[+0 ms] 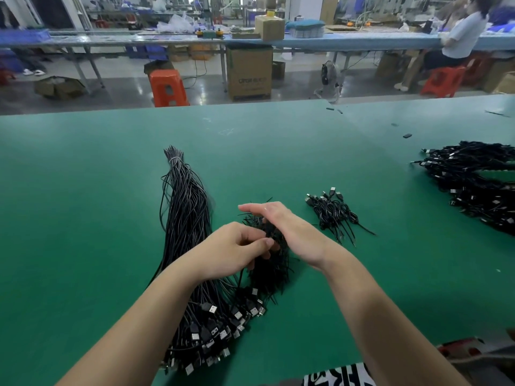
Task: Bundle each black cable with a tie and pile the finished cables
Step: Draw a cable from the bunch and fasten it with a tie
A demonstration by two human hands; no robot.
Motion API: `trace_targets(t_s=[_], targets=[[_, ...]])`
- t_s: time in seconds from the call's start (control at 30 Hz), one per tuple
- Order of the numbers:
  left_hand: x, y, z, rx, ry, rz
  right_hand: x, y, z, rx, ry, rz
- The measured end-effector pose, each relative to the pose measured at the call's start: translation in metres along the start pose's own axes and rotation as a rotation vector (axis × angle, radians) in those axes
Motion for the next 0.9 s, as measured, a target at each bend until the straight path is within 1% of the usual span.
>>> trace_targets(t_s=[0.07,0.2,0.27,0.37,0.43,0.53,0.63,0.7,0.8,0.83,0.87,0.9], targets=[[-0.001,-0.003,-0.005,-0.016,0.031,0.014,-0.002,0.005,-0.001,-0.016,-0.007,0.011],[-0.003,-0.008,-0.016,-0.057,0.127,0.039,-0.004,0.011,-0.003,0.053,-0.009,0.006],[-0.002,-0.007,-0.018,-0.056,0.136,0.056,-0.003,0.010,-0.003,0.070,-0.020,0.010],[-0.001,-0.001,-0.017,0.025,0.120,0.101,-0.002,0.009,-0.005,0.102,-0.009,0.020],[-0.002,-0.001,-0.019,0.103,0.143,0.124,-0.001,0.008,-0.009,0.105,0.016,0.017],[-0.001,-0.003,-0.024,0.097,0.169,0.127,0.001,0.007,-0.011,0.106,0.030,0.037],[0.000,-0.004,-0.015,0.071,0.102,0.100,0.006,0.000,-0.009,0.124,-0.010,0.037],[0.001,-0.004,-0.001,0.016,0.027,0.036,0.008,-0.011,-0.006,0.161,-0.078,-0.026],[-0.003,-0.009,0.031,-0.257,-0.127,-0.128,0.008,-0.024,-0.014,0.277,-0.102,-0.110],[-0.005,-0.009,0.043,-0.343,-0.198,-0.168,0.006,-0.022,-0.019,0.309,-0.085,-0.103],[-0.008,-0.007,0.054,-0.400,-0.268,-0.200,0.004,-0.019,-0.028,0.316,-0.034,-0.090],[-0.010,-0.006,0.061,-0.443,-0.324,-0.232,0.001,-0.014,-0.041,0.303,0.049,-0.088]])
Point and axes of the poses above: each hand's wrist, its own x-axis towards the middle knuckle, its own z-axis out of the back of the hand, y = z × x, the point moved 9 cm from there along x, towards the middle knuckle
